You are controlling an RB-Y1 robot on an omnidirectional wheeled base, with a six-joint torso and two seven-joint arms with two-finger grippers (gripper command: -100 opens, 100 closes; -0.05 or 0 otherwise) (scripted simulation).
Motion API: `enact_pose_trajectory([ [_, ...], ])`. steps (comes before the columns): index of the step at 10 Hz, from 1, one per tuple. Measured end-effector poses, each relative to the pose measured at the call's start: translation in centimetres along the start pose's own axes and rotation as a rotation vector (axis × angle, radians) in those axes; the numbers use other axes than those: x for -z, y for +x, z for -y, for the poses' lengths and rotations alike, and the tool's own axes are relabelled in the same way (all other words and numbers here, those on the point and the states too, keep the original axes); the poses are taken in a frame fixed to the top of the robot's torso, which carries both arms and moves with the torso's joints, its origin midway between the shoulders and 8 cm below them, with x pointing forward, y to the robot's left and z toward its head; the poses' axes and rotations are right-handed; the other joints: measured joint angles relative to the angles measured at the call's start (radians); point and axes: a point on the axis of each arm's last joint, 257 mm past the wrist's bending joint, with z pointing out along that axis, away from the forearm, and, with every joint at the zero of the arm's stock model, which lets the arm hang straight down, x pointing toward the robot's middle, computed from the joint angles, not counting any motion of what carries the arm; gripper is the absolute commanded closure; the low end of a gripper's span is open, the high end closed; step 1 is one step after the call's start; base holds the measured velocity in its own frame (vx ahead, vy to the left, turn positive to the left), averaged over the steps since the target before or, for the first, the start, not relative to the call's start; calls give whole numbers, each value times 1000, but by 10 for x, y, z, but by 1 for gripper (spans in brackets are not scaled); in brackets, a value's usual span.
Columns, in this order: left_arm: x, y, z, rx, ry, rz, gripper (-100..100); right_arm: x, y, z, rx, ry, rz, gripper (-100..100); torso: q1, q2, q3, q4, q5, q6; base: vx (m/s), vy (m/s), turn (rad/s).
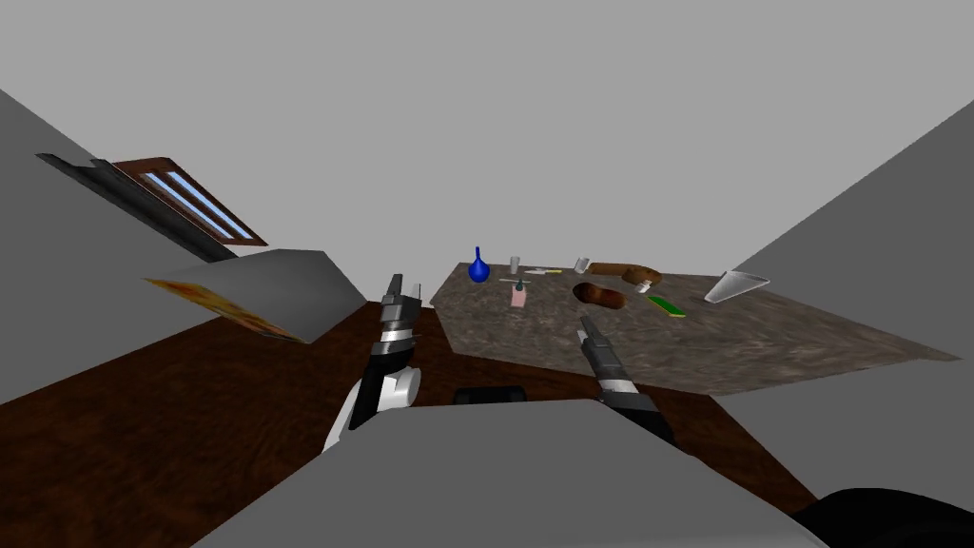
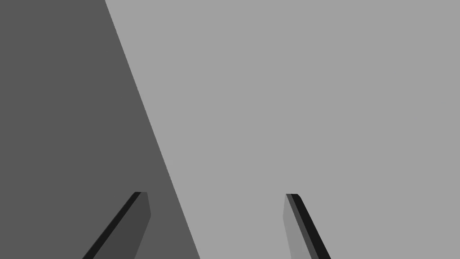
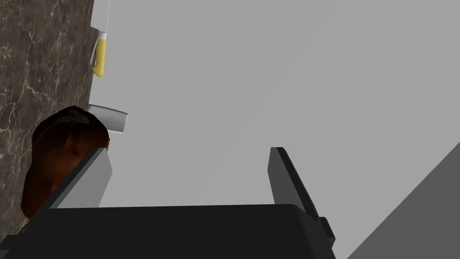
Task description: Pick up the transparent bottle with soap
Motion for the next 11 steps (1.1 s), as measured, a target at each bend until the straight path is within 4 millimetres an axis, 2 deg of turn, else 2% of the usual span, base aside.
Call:
enact_pose_trajectory([
  [3,0,0,0,0,0,0,0,28,-7,30,81,98,-12,-100,0,0,0,0,0,1,-4,-26,286],
  [7,0,0,0,0,0,0,0,66,-23,60,207,229,-38,-100,0,-1,0,0,0,1,0,-24,266],
  [10,0,0,0,0,0,0,0,108,-33,85,312,342,-69,-100,0,-1,-1,0,0,0,4,-23,246],
  [11,0,0,0,0,0,0,0,116,-36,90,339,368,-79,-100,0,-1,-1,0,0,1,11,-16,354],
])
